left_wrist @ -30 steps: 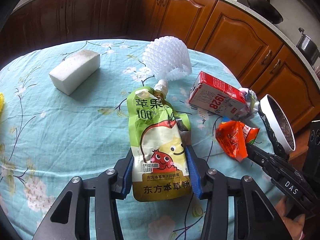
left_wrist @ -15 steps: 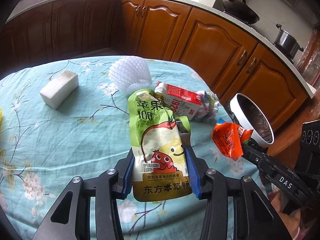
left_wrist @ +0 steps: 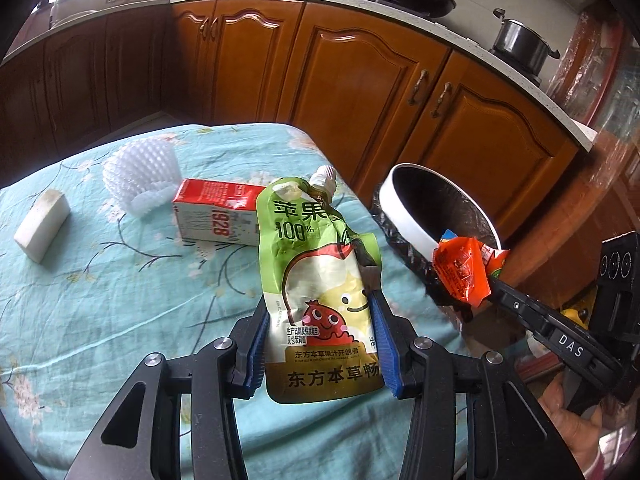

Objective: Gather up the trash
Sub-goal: 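Carry the pouch and red wrapper over the bin and open both grippers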

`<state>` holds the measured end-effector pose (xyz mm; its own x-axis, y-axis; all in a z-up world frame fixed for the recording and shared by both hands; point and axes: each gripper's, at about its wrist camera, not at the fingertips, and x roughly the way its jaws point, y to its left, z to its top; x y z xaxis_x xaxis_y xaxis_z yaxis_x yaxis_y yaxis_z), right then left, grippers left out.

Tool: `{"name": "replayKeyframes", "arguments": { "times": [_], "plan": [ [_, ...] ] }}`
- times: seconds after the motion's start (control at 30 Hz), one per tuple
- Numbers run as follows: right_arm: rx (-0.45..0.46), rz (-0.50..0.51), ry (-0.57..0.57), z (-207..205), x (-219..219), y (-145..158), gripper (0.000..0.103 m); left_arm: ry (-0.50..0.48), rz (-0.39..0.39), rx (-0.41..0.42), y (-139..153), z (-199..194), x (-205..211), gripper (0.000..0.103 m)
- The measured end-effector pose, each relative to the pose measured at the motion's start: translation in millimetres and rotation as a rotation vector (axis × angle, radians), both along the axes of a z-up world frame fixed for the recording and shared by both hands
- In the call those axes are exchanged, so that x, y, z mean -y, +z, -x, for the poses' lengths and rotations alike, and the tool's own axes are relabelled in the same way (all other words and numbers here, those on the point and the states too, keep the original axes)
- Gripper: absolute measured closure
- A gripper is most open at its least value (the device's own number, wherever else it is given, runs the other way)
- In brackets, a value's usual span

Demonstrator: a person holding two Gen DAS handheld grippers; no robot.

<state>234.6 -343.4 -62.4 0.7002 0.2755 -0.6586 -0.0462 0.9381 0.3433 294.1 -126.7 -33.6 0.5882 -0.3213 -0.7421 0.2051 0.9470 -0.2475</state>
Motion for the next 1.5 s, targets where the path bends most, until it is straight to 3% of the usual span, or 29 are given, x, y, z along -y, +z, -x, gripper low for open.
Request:
{"name": "replayKeyframes", "arguments": {
  "times": [0.3,0.63,1.5],
  "plan": [
    [0.018,0.009,-0.101,6.4,48.1,8.7,0.101,-0.087,-0.014,0.005,1.2,-26.0,51.5,0.059],
    [0.019,0.043,-0.149,0.7,73.6,10.9,0.101,-0.154,-0.024,0.002,-6.2,-59.4,87.0,0.059],
    [-0.039,0.106,-0.169,-48.6,106.6,4.0,0.101,-0.237,-0.104,-0.050,-28.6,-126.3,161.7,0.059]
  ]
}}
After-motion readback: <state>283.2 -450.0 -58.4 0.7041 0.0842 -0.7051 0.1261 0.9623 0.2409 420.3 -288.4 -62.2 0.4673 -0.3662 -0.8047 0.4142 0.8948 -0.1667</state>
